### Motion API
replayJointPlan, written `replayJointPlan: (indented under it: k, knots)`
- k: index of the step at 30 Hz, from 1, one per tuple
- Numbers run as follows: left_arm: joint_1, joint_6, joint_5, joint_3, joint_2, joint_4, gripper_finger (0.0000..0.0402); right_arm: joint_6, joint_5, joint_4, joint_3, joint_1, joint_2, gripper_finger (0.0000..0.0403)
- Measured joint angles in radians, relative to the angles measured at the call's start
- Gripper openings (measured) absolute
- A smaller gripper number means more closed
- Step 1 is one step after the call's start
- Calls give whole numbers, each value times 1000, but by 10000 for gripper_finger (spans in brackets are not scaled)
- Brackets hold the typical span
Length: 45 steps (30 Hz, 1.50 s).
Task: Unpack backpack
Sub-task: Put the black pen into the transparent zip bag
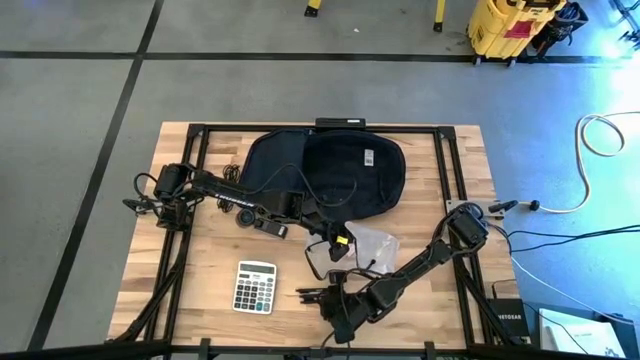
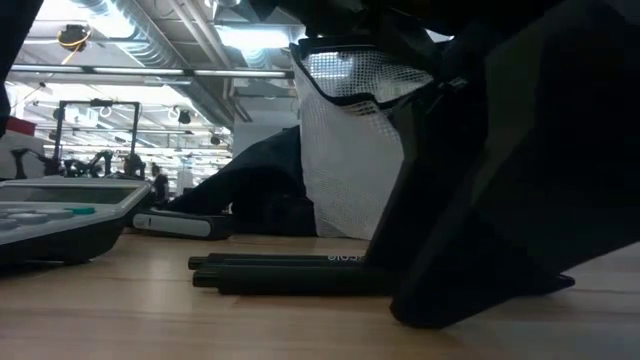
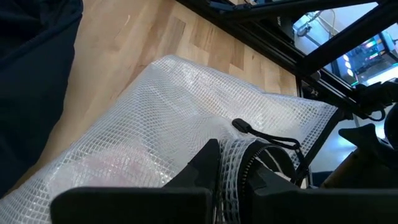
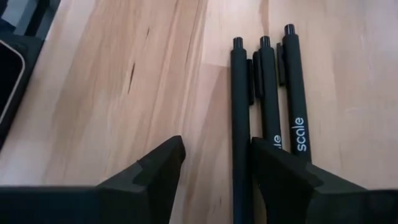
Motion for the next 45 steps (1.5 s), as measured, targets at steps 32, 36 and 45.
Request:
replayJointPlan:
  k: [32, 36, 45]
  knots:
    - [-4, -1, 34, 0, 0, 1, 0, 2, -3, -204, 49, 19, -19, 11]
    - [-5, 9, 34, 0, 0, 3, 0, 2, -1, -230, 44, 42, -48, 11]
    - [-5, 19, 34, 0, 0, 7, 0, 87, 71, -319, 47, 144, -180, 12]
